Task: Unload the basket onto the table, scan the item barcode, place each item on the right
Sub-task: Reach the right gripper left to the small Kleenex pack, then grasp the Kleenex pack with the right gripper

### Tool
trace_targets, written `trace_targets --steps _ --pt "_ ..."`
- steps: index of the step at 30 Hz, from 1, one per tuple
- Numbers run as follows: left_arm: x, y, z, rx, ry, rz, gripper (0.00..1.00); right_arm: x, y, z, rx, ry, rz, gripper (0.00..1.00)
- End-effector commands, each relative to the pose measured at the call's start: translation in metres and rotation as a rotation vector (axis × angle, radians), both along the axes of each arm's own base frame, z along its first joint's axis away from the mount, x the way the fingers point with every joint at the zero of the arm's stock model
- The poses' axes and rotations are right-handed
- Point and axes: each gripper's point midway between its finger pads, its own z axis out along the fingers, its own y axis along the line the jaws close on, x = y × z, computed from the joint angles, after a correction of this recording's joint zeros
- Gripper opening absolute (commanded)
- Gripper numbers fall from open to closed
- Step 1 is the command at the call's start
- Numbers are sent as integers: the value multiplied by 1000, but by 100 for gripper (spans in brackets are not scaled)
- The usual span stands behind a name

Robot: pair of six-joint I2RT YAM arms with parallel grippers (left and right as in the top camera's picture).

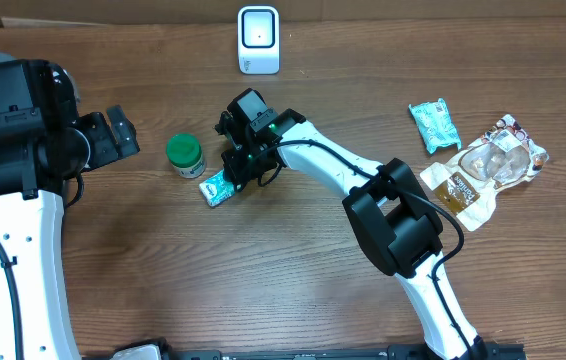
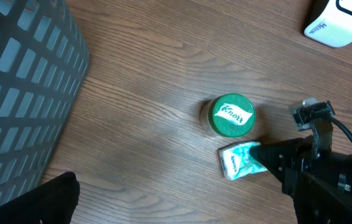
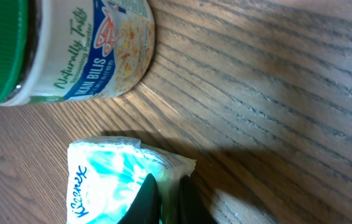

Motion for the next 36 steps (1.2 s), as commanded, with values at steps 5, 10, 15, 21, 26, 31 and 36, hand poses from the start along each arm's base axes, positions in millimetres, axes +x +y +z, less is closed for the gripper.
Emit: trace_targets --steps 5,10,15,21,26,31,36 --pt "-3 3 8 27 -20 -7 99 20 -30 26 -27 64 -139 4" --pt "-3 3 8 27 -20 -7 100 51 -81 88 -33 26 -334 4" --pt "-3 3 8 27 -20 -7 100 64 -142 122 -107 44 -628 4" --pt "-3 3 8 27 -20 -7 100 42 -199 84 -338 174 -1119 4" --pt "-3 3 8 27 -20 -7 100 17 -184 36 -351 242 -1222 4" --pt "-3 3 8 27 -20 -7 99 14 -173 17 -335 201 -1134 21" --pt "-3 3 8 27 -20 -7 100 25 -163 36 -338 58 -698 75"
